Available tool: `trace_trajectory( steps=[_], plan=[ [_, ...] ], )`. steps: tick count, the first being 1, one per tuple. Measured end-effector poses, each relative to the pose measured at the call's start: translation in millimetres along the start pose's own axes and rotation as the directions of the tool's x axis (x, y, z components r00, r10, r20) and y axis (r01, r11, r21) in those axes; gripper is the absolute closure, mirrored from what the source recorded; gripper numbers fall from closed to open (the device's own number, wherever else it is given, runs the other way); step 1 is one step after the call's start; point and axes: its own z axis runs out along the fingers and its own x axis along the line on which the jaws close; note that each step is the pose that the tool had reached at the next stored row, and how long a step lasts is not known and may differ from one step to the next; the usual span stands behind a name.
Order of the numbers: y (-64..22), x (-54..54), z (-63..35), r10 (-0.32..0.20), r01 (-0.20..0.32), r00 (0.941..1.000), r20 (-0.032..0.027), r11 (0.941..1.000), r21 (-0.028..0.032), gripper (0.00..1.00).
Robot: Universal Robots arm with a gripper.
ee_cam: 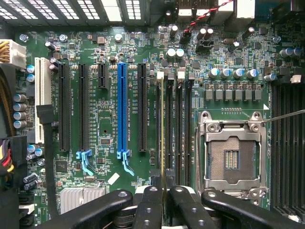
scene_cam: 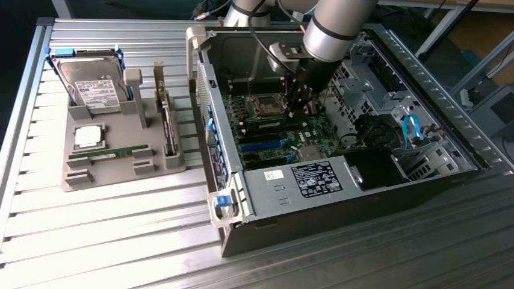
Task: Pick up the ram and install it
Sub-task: 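Insert the ram into the slot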
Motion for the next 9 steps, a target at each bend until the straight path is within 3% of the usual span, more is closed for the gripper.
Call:
trace_trajectory(
  steps=[4,9],
  plan=[
    [-2.1,0.0,0.0,0.000,0.000,1.0000,0.0003,1.0000,-0.0069,0.87],
    [-2.7,0.0,0.0,0.000,0.000,1.0000,0.0003,0.9999,-0.0103,0.87]
  ],
)
